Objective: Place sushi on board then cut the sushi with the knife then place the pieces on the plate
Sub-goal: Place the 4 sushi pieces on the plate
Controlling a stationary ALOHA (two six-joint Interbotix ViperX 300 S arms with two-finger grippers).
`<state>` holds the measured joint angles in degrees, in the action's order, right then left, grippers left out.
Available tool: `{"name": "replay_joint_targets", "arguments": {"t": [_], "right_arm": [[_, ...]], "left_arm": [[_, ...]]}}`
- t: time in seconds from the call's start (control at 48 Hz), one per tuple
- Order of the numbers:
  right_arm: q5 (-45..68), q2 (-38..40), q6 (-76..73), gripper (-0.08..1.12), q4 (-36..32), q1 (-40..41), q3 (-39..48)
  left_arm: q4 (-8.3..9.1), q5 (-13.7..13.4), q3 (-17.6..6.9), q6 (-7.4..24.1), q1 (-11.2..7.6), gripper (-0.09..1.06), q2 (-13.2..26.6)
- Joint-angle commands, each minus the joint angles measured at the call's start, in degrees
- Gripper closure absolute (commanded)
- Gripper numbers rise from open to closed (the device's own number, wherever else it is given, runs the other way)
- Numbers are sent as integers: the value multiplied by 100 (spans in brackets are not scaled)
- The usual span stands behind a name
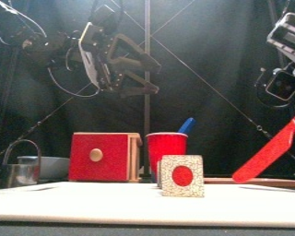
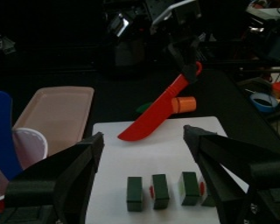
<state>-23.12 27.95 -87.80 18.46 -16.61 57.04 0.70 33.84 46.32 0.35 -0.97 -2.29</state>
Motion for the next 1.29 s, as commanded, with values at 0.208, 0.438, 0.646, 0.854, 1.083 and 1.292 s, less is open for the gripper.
{"name": "replay_joint_targets", "arguments": {"t": [0.208, 0.438, 0.646, 0.854, 1.083, 1.292], "right_arm": [[642, -791, -466, 62, -18, -387, -220], [738, -1230, -404, 38, -97, -448, -431], [686, -1336, -448, 21, -404, -396, -519], [272, -1310, -422, 20, -571, -387, -615], [-202, -1257, -281, 20, -1292, -246, -879], [-272, -1178, 703, 20, -3252, 457, -1318]], "left_arm": [[-9, 53, 26, 0, -18, -5, -79], [-9, 53, 97, 9, 0, -5, -114], [-9, 53, 132, 9, 0, -5, -114], [-9, 53, 105, 9, 0, -5, -114], [-18, 53, 97, 0, -9, -5, -123], [-35, 53, 88, -18, 18, -5, -141]]}}
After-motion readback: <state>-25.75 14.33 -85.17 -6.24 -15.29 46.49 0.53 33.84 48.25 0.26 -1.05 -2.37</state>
